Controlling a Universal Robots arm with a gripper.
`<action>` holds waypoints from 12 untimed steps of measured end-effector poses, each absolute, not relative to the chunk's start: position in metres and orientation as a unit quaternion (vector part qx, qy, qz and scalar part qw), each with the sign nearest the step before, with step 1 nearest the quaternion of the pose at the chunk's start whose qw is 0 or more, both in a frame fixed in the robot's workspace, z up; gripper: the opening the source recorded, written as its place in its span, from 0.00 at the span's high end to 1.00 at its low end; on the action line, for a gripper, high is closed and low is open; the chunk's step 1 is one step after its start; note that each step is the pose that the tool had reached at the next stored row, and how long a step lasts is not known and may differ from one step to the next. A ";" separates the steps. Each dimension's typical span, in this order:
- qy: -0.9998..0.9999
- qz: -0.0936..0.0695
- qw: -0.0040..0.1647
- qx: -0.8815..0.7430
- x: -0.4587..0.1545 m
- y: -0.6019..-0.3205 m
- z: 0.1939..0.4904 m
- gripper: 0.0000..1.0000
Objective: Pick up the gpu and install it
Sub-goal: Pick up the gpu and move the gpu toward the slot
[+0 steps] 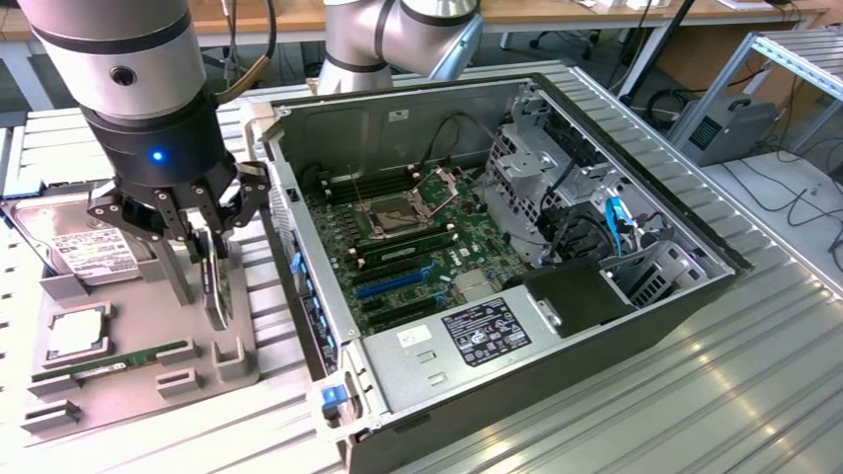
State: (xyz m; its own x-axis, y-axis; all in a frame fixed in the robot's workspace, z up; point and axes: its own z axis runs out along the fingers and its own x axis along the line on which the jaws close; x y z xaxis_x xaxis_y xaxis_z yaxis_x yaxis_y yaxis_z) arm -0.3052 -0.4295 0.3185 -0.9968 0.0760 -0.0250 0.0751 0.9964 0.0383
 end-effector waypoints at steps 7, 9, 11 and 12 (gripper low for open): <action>0.999 0.019 0.013 0.038 -0.305 -0.429 0.321 0.73; 0.999 0.019 0.013 0.038 -0.305 -0.429 0.322 0.73; 0.999 0.019 0.013 0.038 -0.305 -0.429 0.323 0.73; 0.999 0.019 0.013 0.038 -0.305 -0.429 0.324 0.73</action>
State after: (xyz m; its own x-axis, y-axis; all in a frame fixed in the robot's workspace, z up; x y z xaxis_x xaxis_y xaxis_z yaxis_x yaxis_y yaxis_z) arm -0.3052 -0.4295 0.3235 -0.9968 0.0761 -0.0251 0.0751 0.9964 0.0384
